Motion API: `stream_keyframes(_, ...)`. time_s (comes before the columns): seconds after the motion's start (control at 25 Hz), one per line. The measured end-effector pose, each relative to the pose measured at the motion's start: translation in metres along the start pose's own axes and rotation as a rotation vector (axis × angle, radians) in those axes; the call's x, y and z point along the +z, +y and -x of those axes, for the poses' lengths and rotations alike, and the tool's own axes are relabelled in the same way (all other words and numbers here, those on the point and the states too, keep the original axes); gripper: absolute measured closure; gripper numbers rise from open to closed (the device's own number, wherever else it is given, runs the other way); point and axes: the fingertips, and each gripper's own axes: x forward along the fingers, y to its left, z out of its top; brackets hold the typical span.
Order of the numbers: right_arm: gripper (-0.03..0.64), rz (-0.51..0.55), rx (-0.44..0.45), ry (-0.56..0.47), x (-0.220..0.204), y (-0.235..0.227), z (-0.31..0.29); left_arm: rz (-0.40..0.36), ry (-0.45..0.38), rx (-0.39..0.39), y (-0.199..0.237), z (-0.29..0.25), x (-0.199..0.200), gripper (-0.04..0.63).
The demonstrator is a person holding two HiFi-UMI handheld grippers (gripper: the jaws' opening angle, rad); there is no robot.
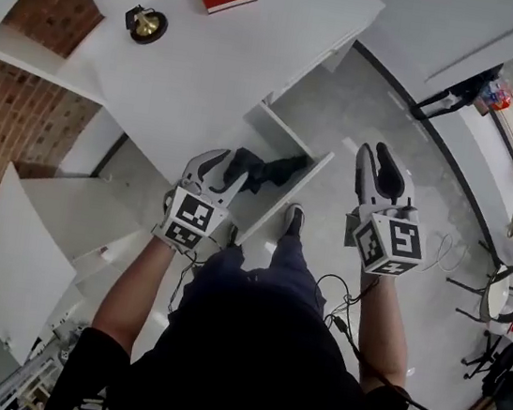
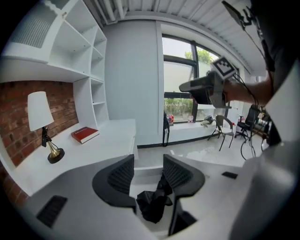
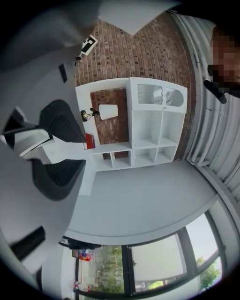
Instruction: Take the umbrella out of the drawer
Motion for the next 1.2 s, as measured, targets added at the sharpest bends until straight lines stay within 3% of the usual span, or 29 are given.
stream_keyframes(0.12,0.509,-0.009,0.085,0.031,-0.013,-0.011,-0.039,-0.095,0.097,0.01,-0.008,-0.033,-0.022,0.416)
stream_keyframes(0.24,0.514,-0.024,0.158,0.077,-0.029,-0.019,-0.073,-0.184,0.226,-0.028,-0.02,-0.064,-0.055,0.389)
stream_keyframes(0.48,0.517,-0.009,0.259,0.142,-0.055,-0.021,-0.115,-0.268,0.419,-0.102,-0.031,-0.106,-0.113,0.341)
stream_keyframes(0.84,0.526,-0.063,0.231,0.263,-0.113,-0.06,-0.12,-0.335,0.522,-0.214,-0.042,-0.183,-0.175,0.318)
stream_keyframes(1.0,0.529,-0.083,0.197,0.312,-0.139,-0.078,-0.117,-0.398,0.605,-0.265,-0.047,-0.208,-0.213,0.313)
stream_keyframes(1.2,0.529,-0.081,0.168,0.354,-0.162,-0.084,-0.12,-0.422,0.692,-0.285,-0.049,-0.232,-0.254,0.293)
